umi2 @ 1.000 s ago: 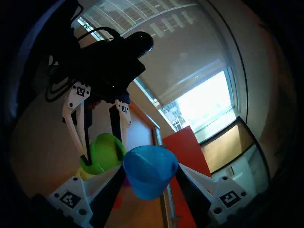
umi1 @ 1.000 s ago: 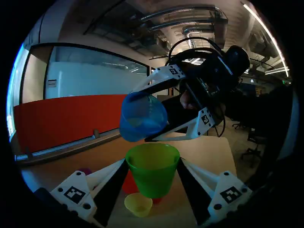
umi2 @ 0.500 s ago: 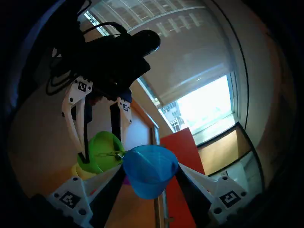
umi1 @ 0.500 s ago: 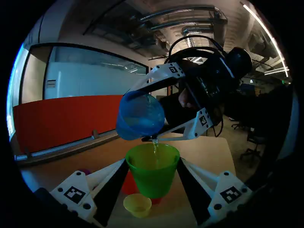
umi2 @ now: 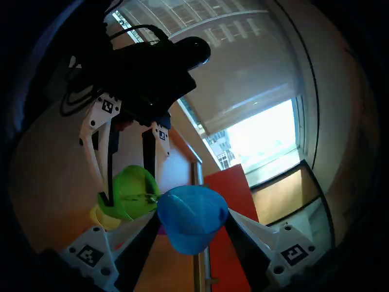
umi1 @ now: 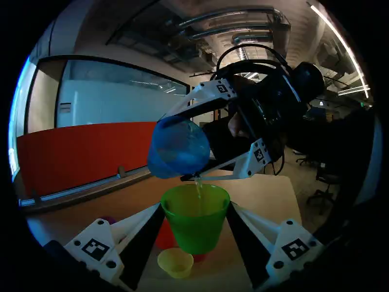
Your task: Pour water
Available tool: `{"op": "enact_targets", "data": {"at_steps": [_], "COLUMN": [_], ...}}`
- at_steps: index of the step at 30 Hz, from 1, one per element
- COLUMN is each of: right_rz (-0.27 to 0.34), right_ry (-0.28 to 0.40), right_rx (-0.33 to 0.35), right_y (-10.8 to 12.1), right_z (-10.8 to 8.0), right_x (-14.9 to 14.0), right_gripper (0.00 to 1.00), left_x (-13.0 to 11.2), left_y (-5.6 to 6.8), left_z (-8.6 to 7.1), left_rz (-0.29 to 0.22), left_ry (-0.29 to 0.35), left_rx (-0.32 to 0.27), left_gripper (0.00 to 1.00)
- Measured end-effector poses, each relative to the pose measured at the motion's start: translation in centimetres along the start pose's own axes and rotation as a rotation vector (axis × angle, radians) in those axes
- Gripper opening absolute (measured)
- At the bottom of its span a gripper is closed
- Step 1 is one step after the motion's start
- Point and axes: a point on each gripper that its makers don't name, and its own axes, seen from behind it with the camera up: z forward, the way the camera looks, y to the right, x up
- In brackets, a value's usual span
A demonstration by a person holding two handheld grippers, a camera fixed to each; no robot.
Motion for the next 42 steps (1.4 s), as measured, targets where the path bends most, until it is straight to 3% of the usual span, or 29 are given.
{"op": "enact_targets", "data": {"at_steps": [42], "right_rz": [-0.116], "right_ry": [-0.008], "right_rx": [-0.014], "right_y": [0.74], "right_z": [-0.24], "right_x": [0.42], "right_gripper": [0.91], "left_x": [0.36], "left_y": [0.44], "left_z": [0.14], "left_rz": [0.002], "left_ry": [0.007], "left_rx": [-0.011], "left_gripper": [0.87]}}
